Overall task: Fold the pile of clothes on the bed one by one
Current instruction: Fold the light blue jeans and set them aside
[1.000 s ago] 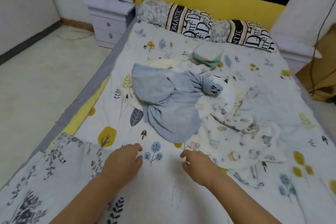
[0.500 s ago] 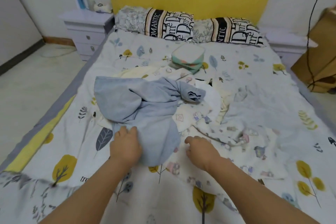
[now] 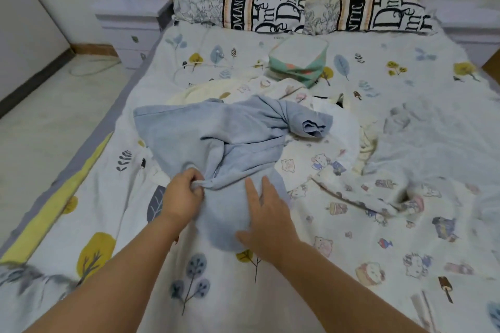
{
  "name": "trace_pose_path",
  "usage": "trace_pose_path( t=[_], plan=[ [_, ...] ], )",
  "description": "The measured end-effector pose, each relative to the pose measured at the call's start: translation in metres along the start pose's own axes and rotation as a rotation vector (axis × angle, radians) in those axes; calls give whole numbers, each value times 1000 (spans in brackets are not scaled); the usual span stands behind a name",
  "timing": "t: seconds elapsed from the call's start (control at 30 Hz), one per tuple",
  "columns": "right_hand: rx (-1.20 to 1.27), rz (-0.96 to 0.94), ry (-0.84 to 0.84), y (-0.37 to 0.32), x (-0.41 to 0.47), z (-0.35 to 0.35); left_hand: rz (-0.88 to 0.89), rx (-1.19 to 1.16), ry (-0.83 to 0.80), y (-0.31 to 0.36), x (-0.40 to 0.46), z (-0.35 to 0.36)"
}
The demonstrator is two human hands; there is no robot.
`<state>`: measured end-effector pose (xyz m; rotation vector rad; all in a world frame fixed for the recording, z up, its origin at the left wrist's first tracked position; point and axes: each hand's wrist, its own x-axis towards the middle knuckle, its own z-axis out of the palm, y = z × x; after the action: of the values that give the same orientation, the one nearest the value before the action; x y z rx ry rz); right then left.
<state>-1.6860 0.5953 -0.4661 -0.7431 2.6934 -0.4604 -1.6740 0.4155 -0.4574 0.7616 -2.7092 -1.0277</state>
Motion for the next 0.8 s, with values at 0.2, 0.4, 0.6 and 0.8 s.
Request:
trace_pose_path(
  t=[0.2,0.4,0.6,0.8],
  plan=[
    [206,-54,251,-48,-19,-37,202,-205,-171,76,-42,-80],
    [728,-117,485,-68,-56,-116,322,-329,-321,144,-90,-155],
    [1042,-76,384,-70,-102,-222,225,-327,-39,151,-107,-210],
    [1113,-91,409,-92,-154,-316,-149,-483,-43,157,-157,-229]
  ],
)
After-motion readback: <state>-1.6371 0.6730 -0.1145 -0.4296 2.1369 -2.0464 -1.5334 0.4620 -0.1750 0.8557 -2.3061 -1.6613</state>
